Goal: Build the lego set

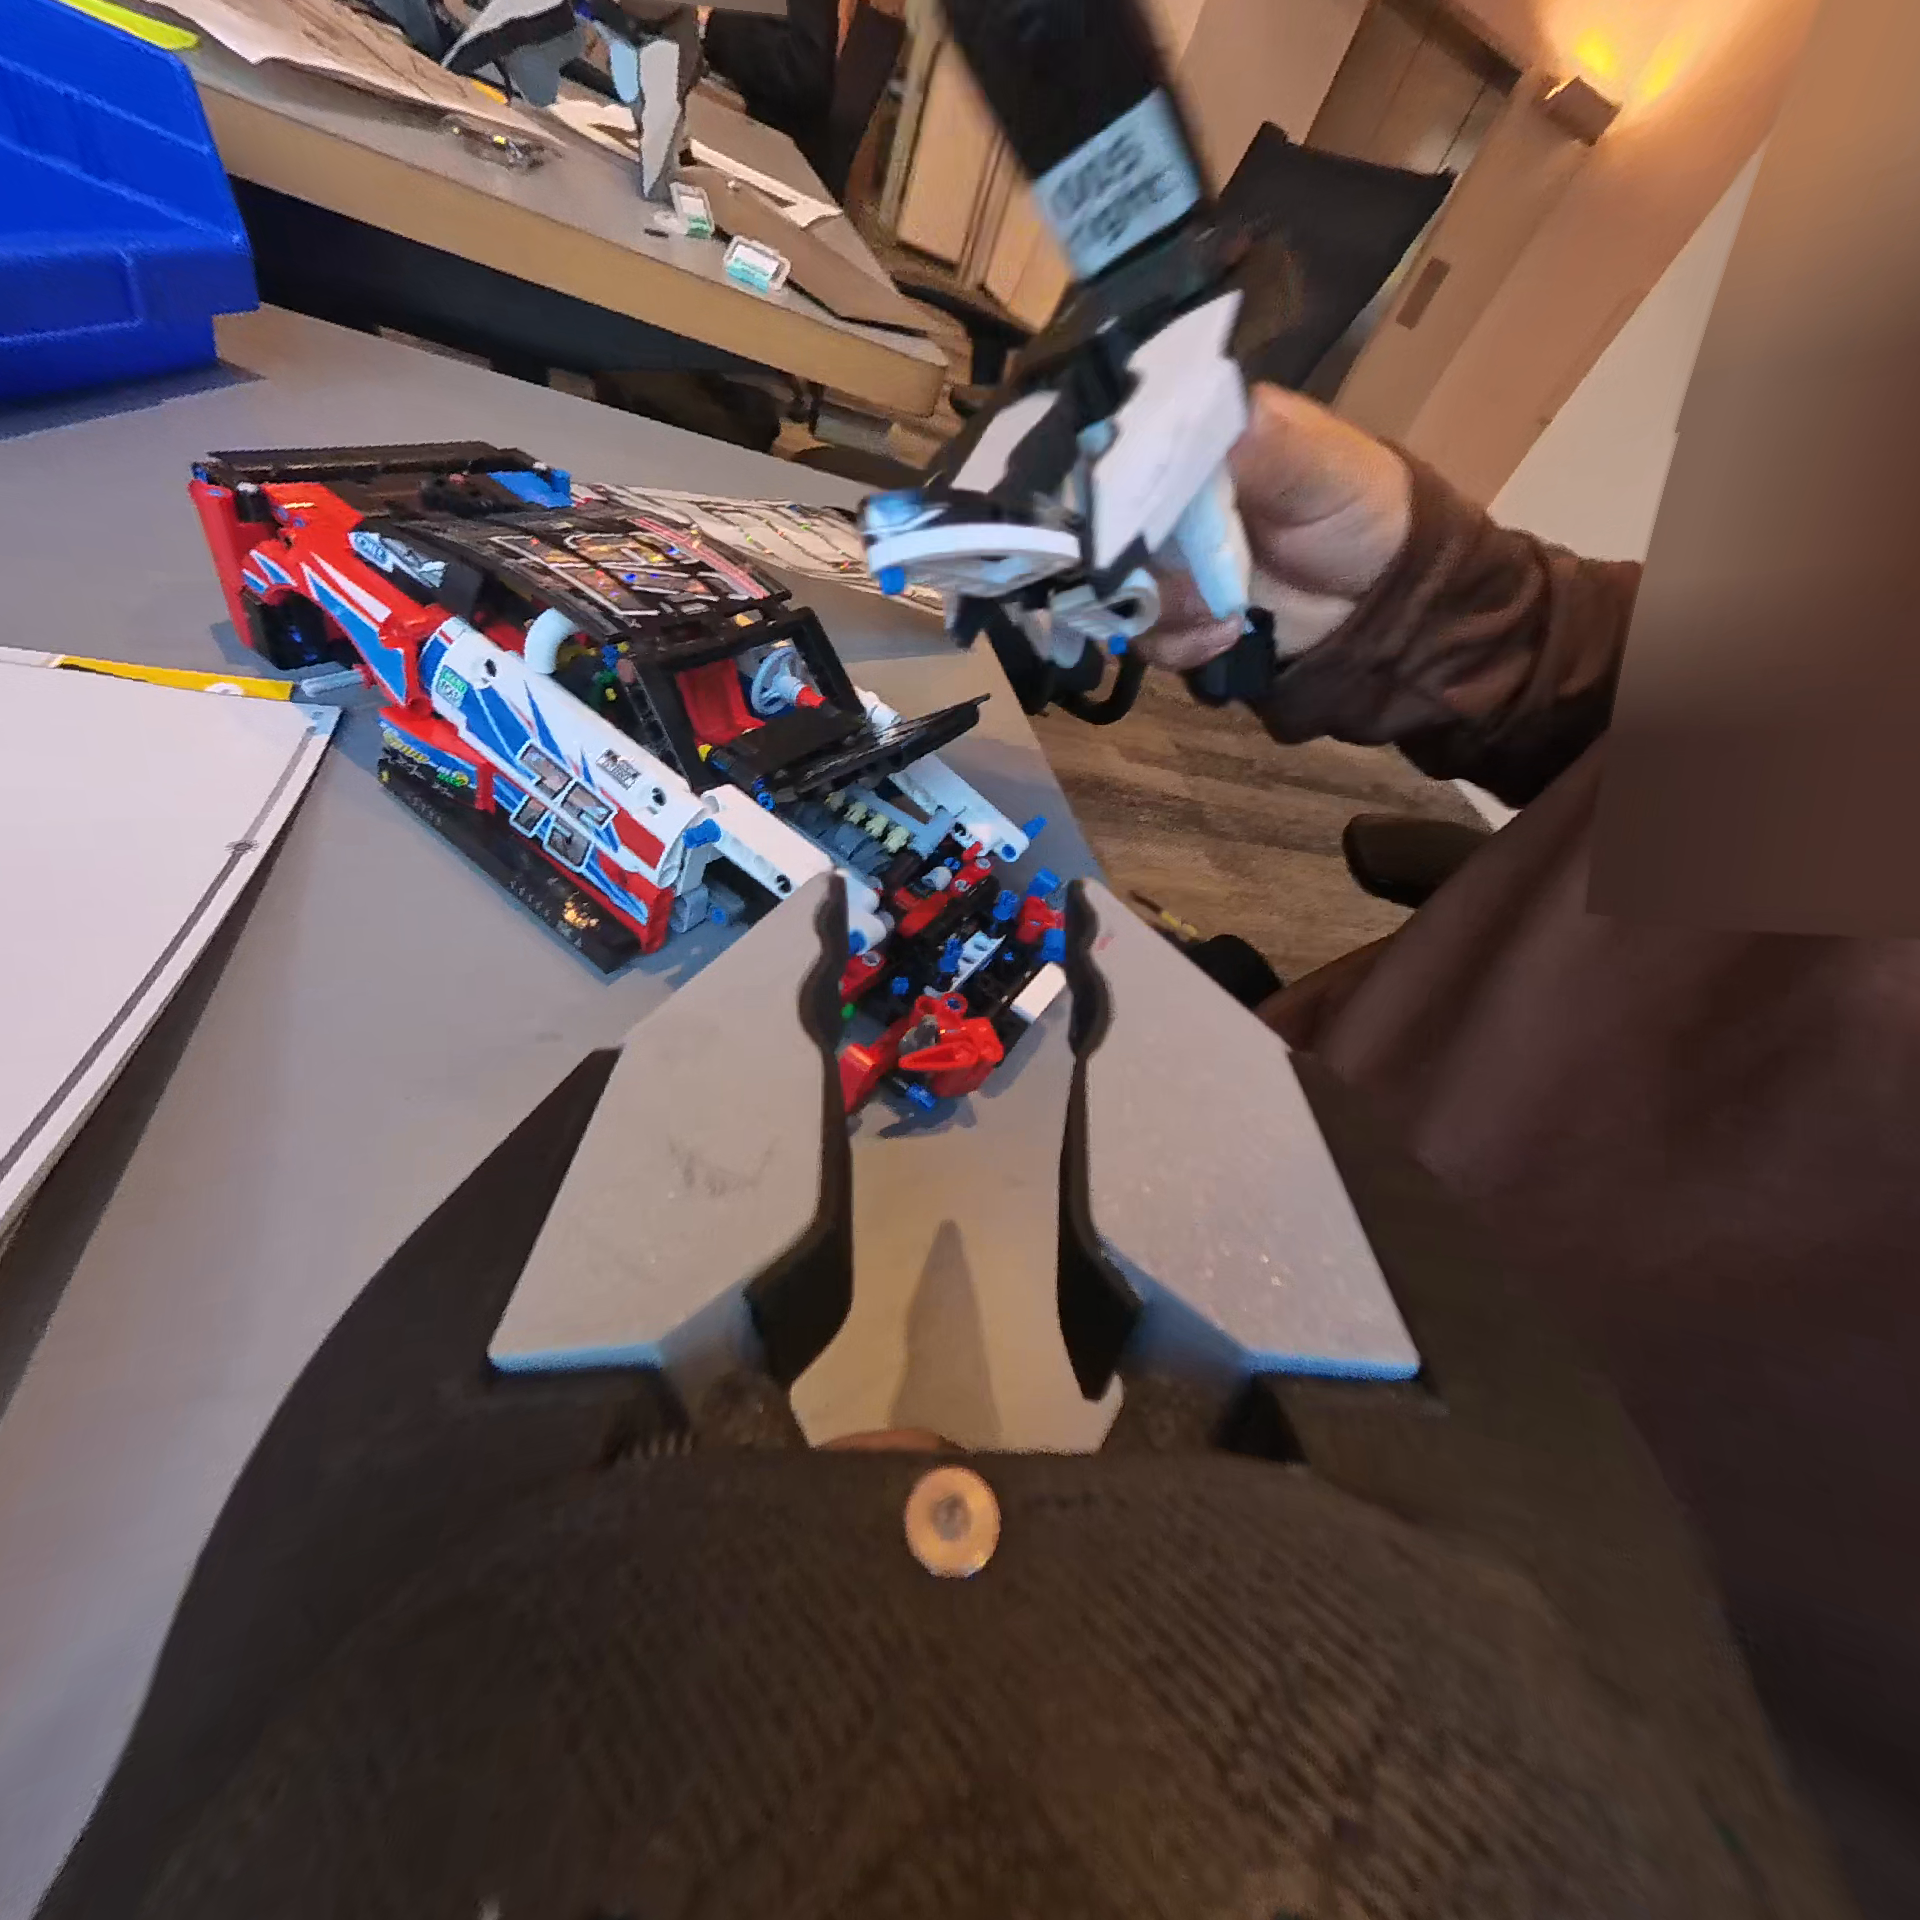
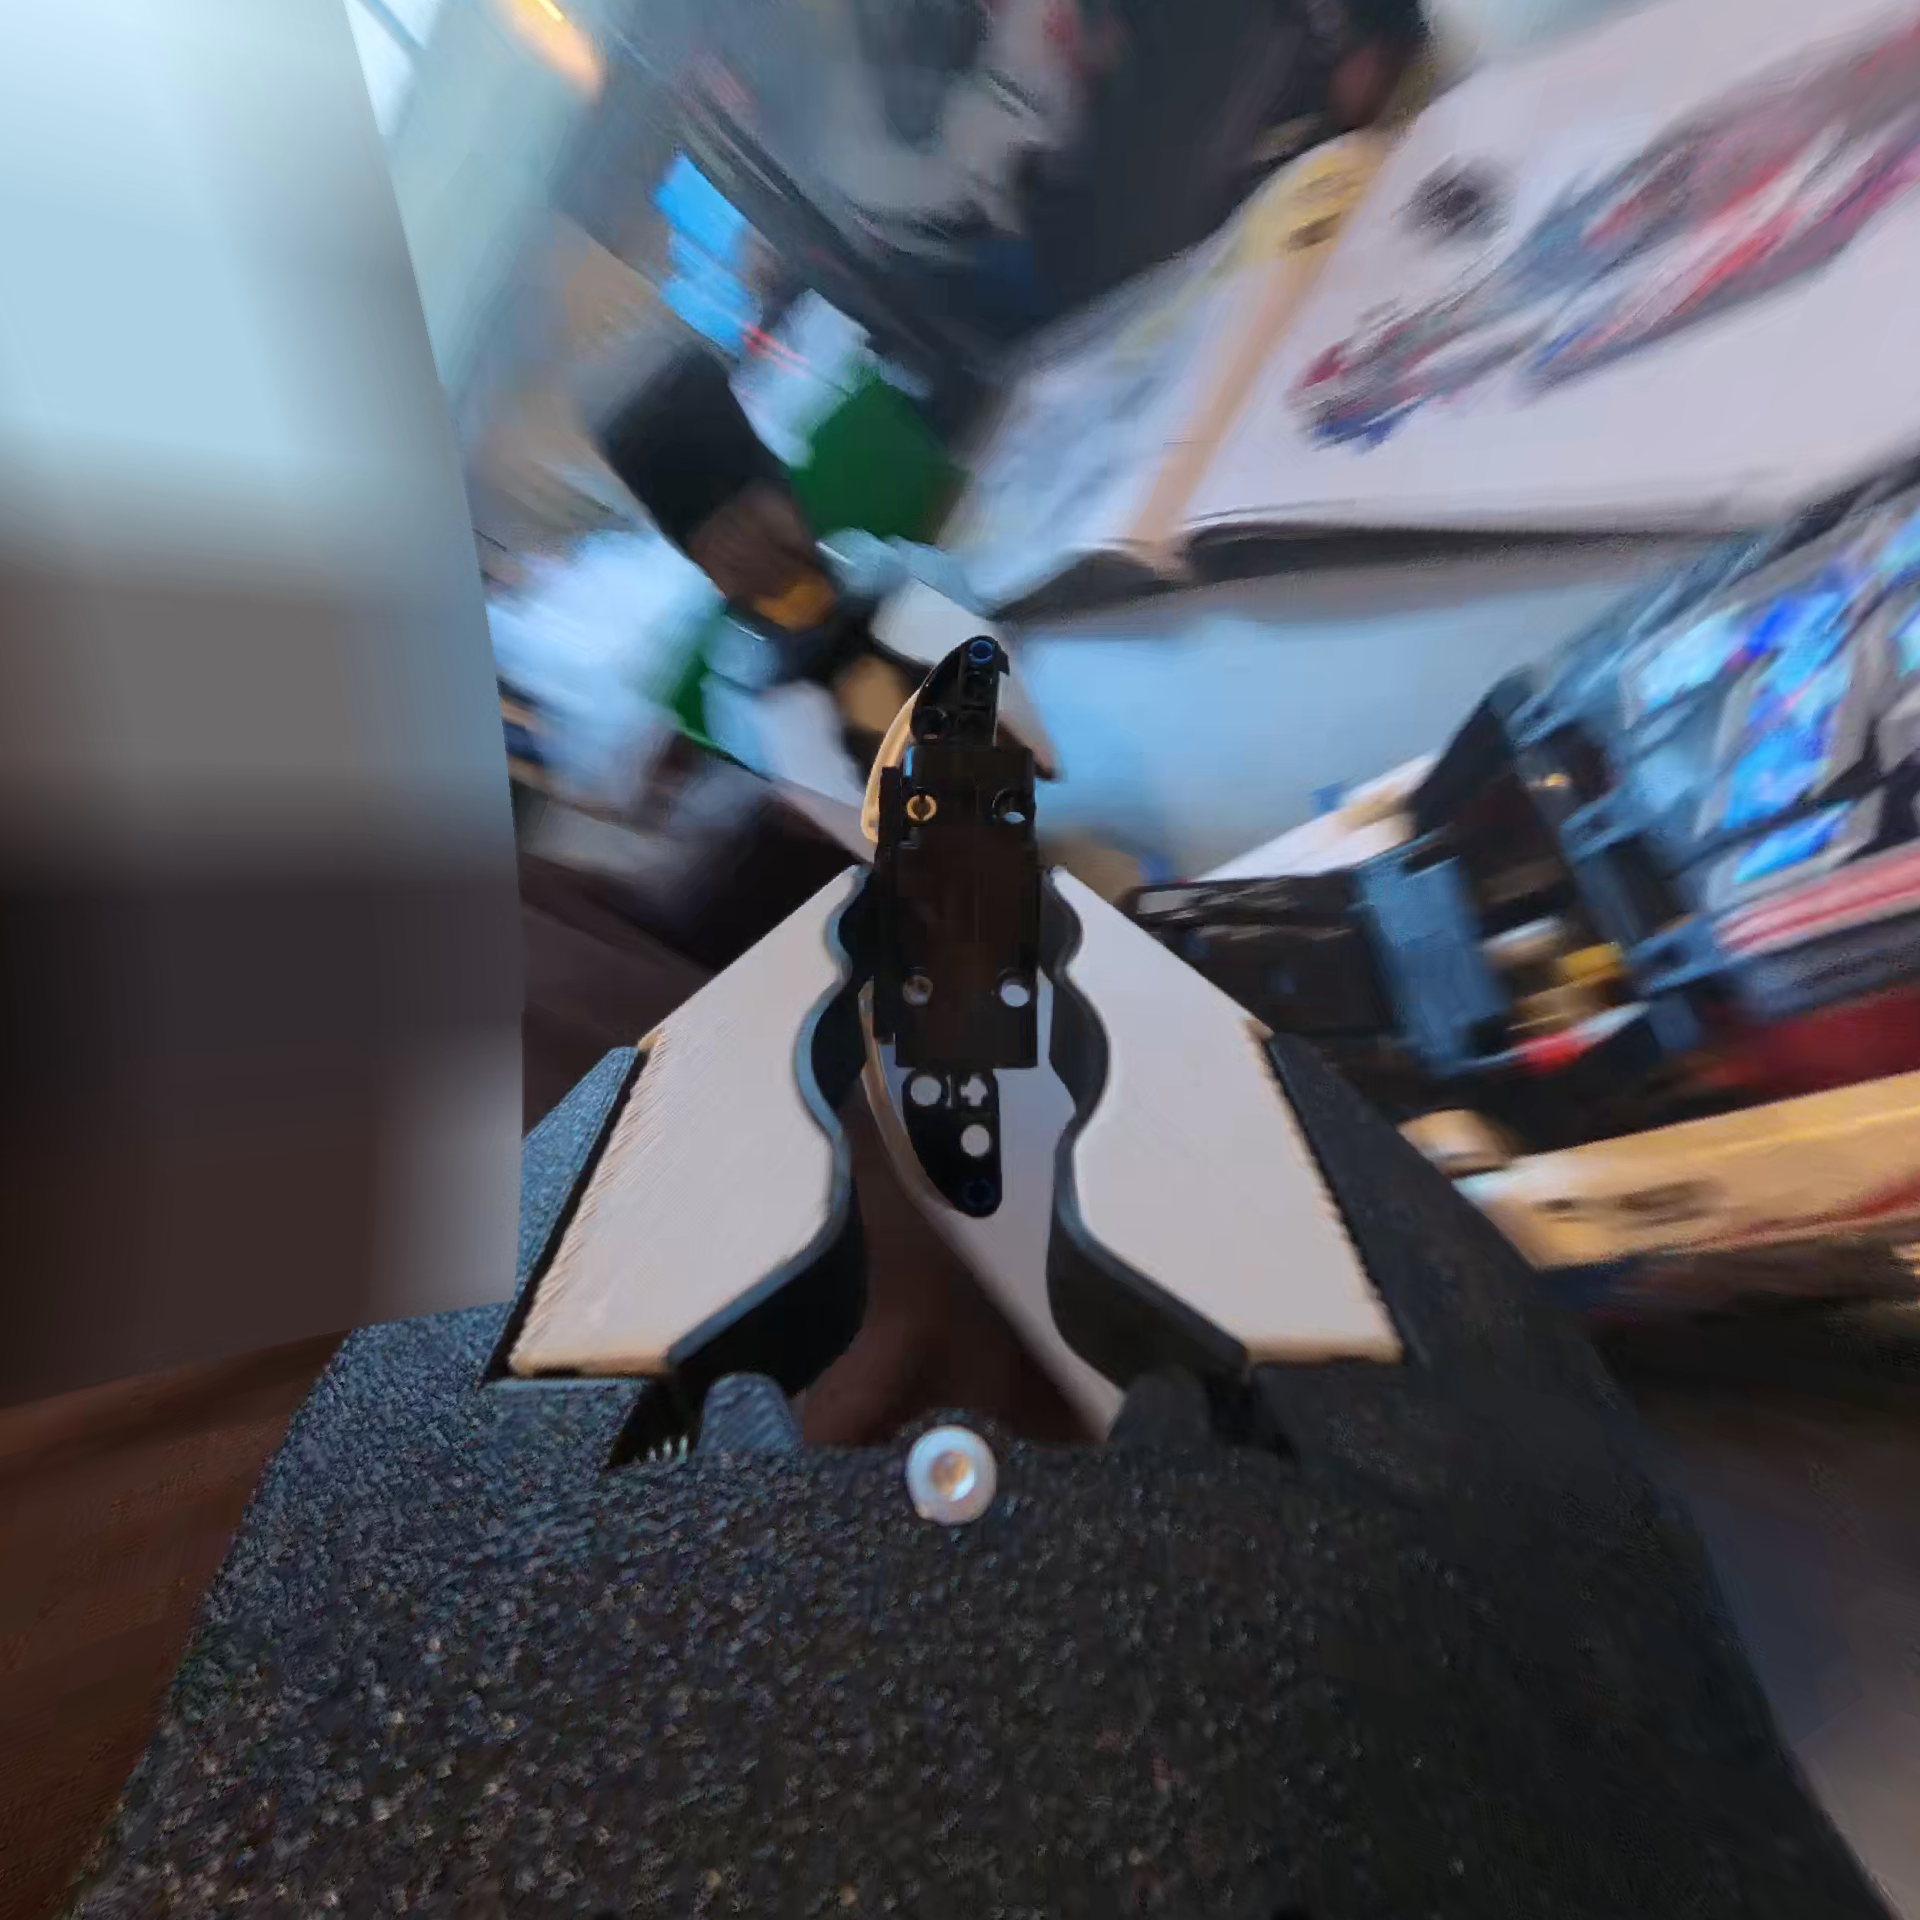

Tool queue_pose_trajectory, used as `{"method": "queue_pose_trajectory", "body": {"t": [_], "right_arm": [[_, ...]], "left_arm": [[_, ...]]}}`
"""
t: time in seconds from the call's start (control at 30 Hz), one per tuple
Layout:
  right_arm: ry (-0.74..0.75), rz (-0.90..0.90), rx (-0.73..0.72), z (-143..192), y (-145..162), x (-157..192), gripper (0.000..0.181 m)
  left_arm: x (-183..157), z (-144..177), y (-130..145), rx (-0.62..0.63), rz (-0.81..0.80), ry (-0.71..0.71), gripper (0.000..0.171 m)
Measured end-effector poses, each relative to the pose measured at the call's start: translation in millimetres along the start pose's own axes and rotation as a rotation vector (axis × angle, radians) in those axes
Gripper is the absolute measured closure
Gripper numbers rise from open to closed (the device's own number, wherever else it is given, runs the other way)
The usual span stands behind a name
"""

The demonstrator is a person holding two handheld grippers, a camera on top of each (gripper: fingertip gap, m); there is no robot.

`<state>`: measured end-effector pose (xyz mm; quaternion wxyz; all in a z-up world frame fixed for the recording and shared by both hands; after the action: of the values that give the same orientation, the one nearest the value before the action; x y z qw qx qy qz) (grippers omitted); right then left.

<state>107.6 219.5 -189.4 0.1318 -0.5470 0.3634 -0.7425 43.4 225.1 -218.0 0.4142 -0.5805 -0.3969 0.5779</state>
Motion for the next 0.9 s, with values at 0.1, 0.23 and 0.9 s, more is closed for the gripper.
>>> {"method": "queue_pose_trajectory", "body": {"t": [0.1,0.23,0.9], "right_arm": [[0.073,0.274,0.097,-8,13,5,0.152],[0.182,0.504,0.242,-15,36,-10,0.151],[0.128,0.481,0.257,-21,41,-13,0.151]], "left_arm": [[4,-1,6,0.027,-0.011,-0.015,0.132],[0,-6,7,0.033,-0.009,0.009,0.132],[20,-2,2,-0.027,0.063,-0.061,0.143]]}}
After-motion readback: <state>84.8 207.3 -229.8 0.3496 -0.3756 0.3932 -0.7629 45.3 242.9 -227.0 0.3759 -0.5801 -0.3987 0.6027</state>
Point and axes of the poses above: each gripper's, where its closed fingertips meet, z back along the fingers, y out of its underside, x = y × z across the jaws, the point moved 1 cm from there along z, back along the fingers, and after that the axes turned 12 degrees about -x, right-handed, at the moved point
